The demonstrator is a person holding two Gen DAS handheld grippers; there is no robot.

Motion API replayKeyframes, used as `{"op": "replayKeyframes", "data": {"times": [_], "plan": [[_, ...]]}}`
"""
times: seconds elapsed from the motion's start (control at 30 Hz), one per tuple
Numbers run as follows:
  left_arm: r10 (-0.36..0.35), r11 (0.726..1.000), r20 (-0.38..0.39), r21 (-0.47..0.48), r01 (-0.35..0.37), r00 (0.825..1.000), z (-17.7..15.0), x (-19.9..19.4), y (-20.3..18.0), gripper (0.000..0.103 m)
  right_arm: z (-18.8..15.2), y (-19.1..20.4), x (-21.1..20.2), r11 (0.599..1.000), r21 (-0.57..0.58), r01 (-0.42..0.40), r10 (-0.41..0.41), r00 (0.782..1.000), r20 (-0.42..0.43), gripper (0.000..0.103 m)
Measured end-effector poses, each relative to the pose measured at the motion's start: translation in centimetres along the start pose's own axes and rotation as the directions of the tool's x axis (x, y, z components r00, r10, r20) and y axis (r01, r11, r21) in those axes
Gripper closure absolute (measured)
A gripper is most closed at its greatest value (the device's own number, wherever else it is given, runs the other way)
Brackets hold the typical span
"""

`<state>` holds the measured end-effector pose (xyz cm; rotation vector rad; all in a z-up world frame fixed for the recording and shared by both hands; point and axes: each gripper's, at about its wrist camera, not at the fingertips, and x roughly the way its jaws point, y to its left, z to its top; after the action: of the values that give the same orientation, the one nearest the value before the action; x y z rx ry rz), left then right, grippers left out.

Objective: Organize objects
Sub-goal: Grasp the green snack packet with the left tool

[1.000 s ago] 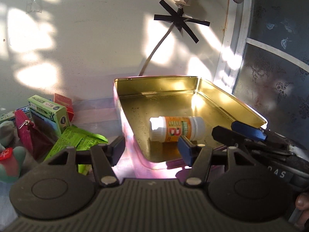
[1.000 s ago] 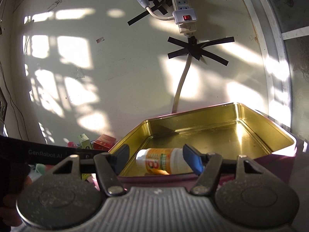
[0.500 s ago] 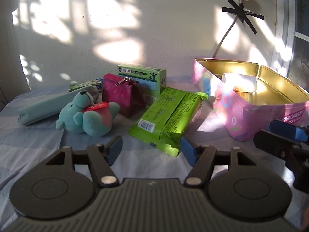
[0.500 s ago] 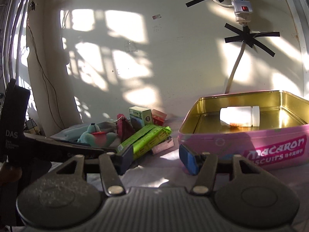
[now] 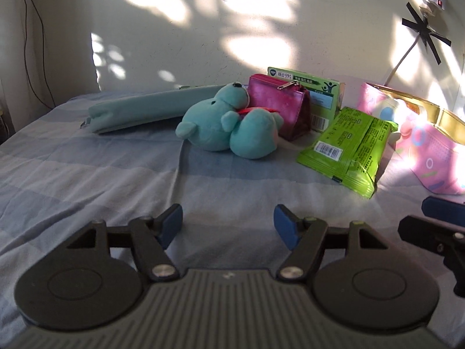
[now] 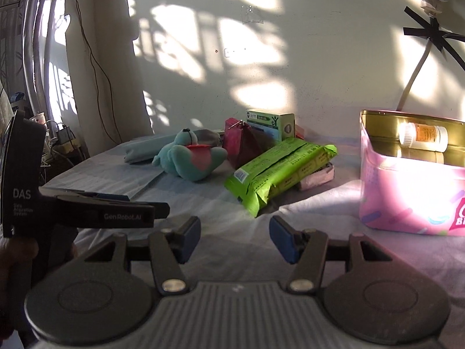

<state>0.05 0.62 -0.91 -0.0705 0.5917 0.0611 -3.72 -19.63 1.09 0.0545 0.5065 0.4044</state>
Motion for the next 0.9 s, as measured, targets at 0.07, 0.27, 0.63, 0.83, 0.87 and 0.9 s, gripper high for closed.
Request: {"op": "replayKeyframes", "data": {"times": [0.07, 0.27, 0.63, 0.83, 0.87, 0.9], "plan": [[-0.029, 0.998, 0.015, -0.049, 0.029, 0.999, 0.0, -0.1, 0.8, 0.032, 0.3, -0.1, 1.1, 1.0, 0.005, 0.014, -0.014, 1.0, -0.028, 0.049], [-0.078, 0.991, 0.031, -0.106, 0.081, 0.996, -0.1, -0.1, 1.5, 0.03, 1.6, -1.6, 4.2, 0.992, 0.122, 0.019, -0.006, 0.994, -0.107, 0.049], [-0.105, 0.984, 0.051, -0.138, 0.111, 0.993, -0.2, -0.1, 2.0, 0.026, 3.4, -3.2, 8.4, 0.977, 0.208, 0.053, -0.028, 0.992, -0.124, 0.085], [-0.11, 0.982, 0.057, -0.149, 0.117, 0.992, -0.2, -0.2, 2.3, 0.026, 3.0, -2.9, 7.0, 0.982, 0.187, 0.001, 0.021, 0.993, -0.117, 0.088], [-0.112, 0.981, 0.056, -0.152, 0.119, 0.992, -0.2, -0.2, 2.3, 0.026, 2.7, -2.7, 6.2, 0.984, 0.177, -0.021, 0.043, 0.992, -0.121, 0.089], [-0.114, 0.98, 0.057, -0.155, 0.121, 0.992, -0.2, -0.2, 2.4, 0.026, 2.4, -2.4, 5.4, 0.985, 0.165, -0.048, 0.07, 0.989, -0.128, 0.089]]}}
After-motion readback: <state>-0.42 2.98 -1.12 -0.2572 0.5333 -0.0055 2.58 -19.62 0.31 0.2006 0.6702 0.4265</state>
